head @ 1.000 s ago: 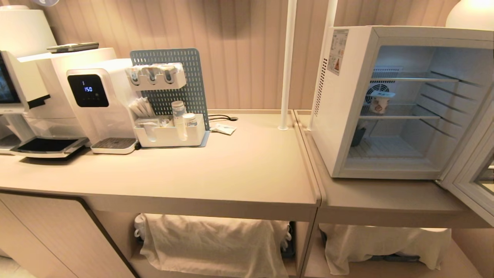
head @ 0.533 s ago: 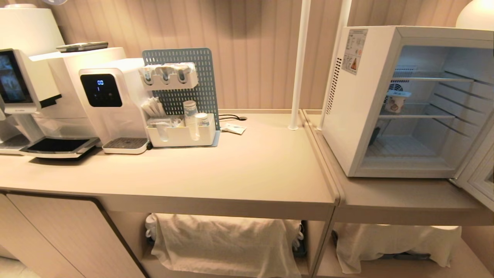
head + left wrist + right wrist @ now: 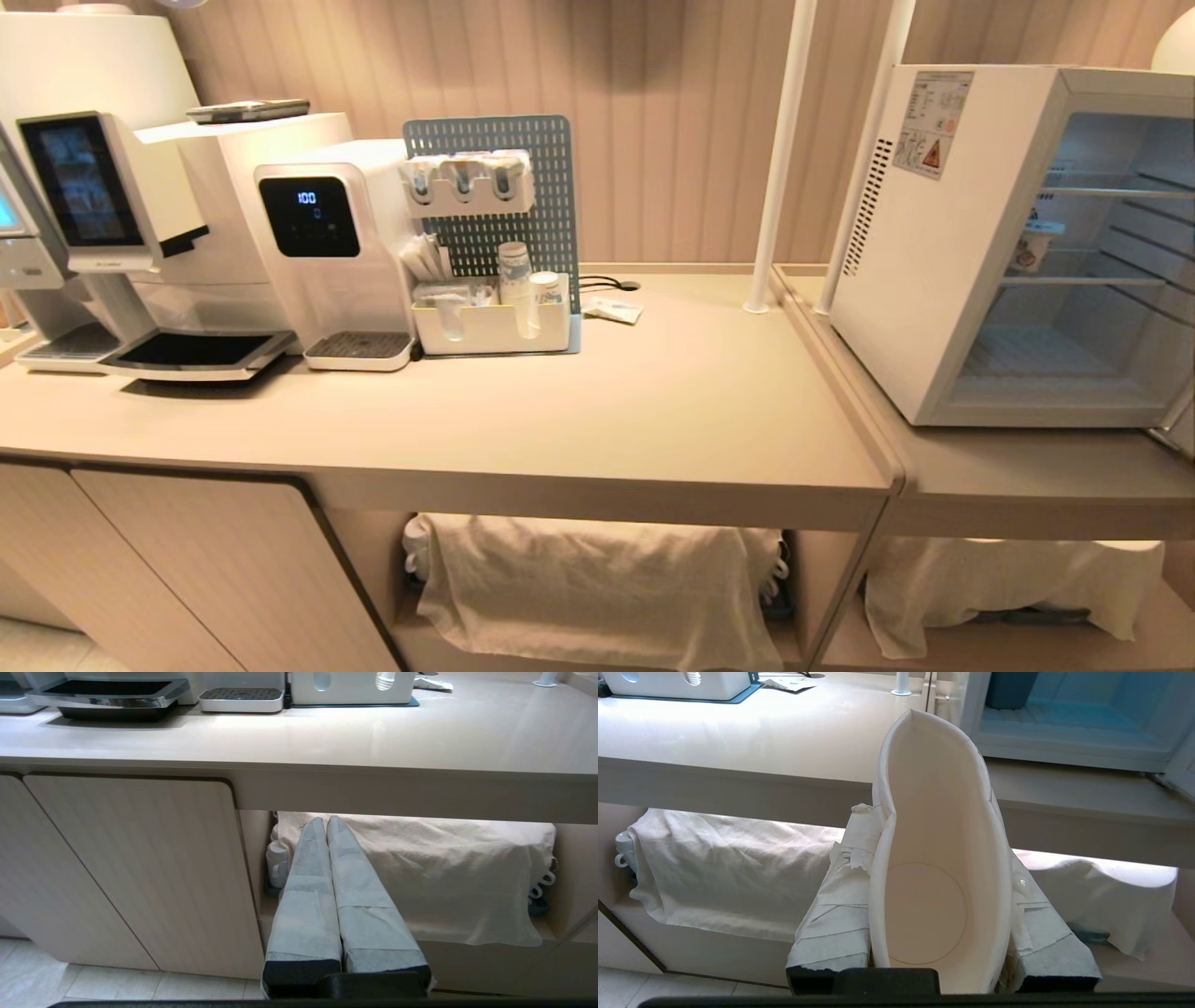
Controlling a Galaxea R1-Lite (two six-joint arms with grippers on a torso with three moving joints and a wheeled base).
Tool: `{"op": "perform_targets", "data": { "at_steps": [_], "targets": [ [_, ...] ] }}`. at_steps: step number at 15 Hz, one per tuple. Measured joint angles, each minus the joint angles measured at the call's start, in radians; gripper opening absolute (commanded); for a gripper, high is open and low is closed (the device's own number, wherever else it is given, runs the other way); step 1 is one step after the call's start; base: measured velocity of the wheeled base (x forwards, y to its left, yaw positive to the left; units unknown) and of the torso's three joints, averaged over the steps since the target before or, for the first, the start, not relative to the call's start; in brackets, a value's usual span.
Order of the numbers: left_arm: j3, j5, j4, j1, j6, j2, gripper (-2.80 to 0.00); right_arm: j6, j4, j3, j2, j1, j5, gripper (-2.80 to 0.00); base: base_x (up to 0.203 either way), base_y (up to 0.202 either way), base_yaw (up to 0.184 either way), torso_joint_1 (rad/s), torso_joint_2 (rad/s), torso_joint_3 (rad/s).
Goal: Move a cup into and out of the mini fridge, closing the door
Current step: Place the paper cup on the table
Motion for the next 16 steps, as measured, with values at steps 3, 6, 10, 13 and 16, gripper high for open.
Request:
{"op": "perform_targets", "data": {
  "at_steps": [3,6,10,13,16],
  "targets": [
    [0.000,0.000,-0.001,0.000,0.000,0.000,-2.80,0.000,0.000,0.000,0.000,-0.001,0.000,-2.80,0.000,0.192,0.000,0.001,0.00,-0.001],
    [0.000,0.000,0.000,0.000,-0.001,0.000,-2.80,0.000,0.000,0.000,0.000,-0.001,0.000,-2.80,0.000,0.191,-0.001,-0.002,0.00,0.001],
    [0.000,0.000,0.000,0.000,-0.001,0.000,-2.80,-0.001,0.001,0.000,0.000,-0.001,0.000,-2.80,0.000,0.191,0.001,0.005,0.00,0.002],
    [0.000,0.001,0.000,0.000,0.000,0.000,-2.80,-0.001,0.000,0.000,0.000,-0.001,0.000,-2.80,0.000,0.176,0.000,0.001,0.00,0.006],
    [0.000,0.000,0.000,0.001,0.001,0.000,-2.80,-0.003,0.000,0.000,0.000,0.000,0.000,-2.80,0.000,0.035,-0.001,0.001,0.00,-0.001]
  ]
}}
